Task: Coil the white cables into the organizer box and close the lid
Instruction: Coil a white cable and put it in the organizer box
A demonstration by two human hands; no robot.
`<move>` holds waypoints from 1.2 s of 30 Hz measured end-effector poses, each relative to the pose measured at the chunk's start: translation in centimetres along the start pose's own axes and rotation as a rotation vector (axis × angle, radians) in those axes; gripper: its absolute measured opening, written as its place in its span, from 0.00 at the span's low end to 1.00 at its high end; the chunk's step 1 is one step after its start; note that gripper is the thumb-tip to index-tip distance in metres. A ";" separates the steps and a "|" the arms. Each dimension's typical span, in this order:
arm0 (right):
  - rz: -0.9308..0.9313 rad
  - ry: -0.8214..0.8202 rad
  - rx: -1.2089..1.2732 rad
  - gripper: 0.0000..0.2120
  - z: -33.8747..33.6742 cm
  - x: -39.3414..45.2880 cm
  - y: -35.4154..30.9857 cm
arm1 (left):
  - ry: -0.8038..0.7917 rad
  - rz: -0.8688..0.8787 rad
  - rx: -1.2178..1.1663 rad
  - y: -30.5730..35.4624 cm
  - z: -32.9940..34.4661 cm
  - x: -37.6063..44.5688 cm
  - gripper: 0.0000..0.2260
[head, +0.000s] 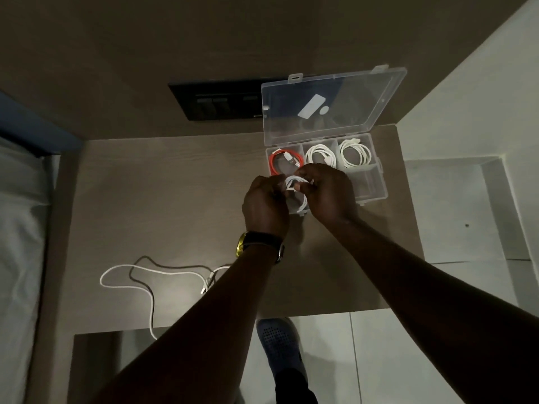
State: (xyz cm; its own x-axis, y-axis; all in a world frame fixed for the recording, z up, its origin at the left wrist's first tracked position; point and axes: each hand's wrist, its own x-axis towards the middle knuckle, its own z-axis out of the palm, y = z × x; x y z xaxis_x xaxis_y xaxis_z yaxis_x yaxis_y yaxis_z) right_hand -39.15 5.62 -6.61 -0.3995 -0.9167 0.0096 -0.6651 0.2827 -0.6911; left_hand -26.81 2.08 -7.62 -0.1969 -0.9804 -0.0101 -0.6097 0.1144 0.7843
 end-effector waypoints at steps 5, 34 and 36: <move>-0.089 -0.093 -0.167 0.07 0.3 0.6 0.4 | -0.034 0.024 0.042 0.0 -0.6 -0.5 0.06; -0.273 -0.367 -0.715 0.23 -1.6 -2.5 1.3 | -0.304 0.143 0.248 -0.7 -1.0 -3.8 0.20; -0.211 -0.370 -0.685 0.22 -1.3 -2.7 0.9 | -0.307 0.126 0.209 -0.4 -1.0 -3.6 0.20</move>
State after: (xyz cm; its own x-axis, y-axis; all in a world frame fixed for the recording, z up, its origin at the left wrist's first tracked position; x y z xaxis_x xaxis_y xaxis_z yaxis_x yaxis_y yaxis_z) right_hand -39.49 8.68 -6.33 -0.0670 -0.9703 -0.2326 -0.9903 0.0932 -0.1035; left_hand -25.10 5.41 -7.31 -0.4812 -0.8667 -0.1316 -0.7030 0.2919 0.6485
